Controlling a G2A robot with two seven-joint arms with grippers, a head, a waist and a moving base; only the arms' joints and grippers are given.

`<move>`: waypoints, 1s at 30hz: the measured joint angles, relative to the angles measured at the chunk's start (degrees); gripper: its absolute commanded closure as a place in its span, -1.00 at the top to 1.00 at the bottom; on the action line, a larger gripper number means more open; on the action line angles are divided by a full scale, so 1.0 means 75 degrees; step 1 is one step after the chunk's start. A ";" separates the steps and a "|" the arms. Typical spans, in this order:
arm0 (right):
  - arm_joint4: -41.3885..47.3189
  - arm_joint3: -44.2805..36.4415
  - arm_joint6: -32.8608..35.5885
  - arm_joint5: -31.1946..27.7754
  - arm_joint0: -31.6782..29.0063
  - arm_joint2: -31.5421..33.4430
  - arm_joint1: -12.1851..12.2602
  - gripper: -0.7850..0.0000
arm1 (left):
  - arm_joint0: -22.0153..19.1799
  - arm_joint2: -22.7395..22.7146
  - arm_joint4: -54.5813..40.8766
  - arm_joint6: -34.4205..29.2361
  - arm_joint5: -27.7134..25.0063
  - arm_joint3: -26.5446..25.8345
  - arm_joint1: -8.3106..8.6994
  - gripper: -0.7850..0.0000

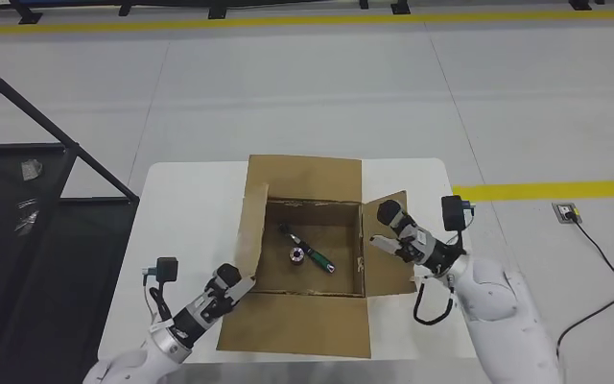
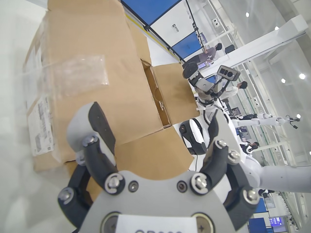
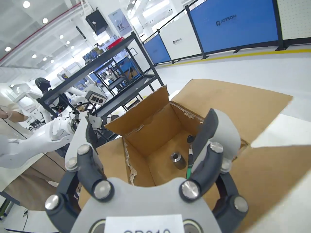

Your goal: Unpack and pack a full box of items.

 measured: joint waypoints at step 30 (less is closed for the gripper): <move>0.3938 -0.0142 0.4387 0.1338 0.1057 -0.1664 0.1352 1.00 | -0.0738 0.1035 0.0502 -0.0352 0.0536 0.0551 -0.0086 1.00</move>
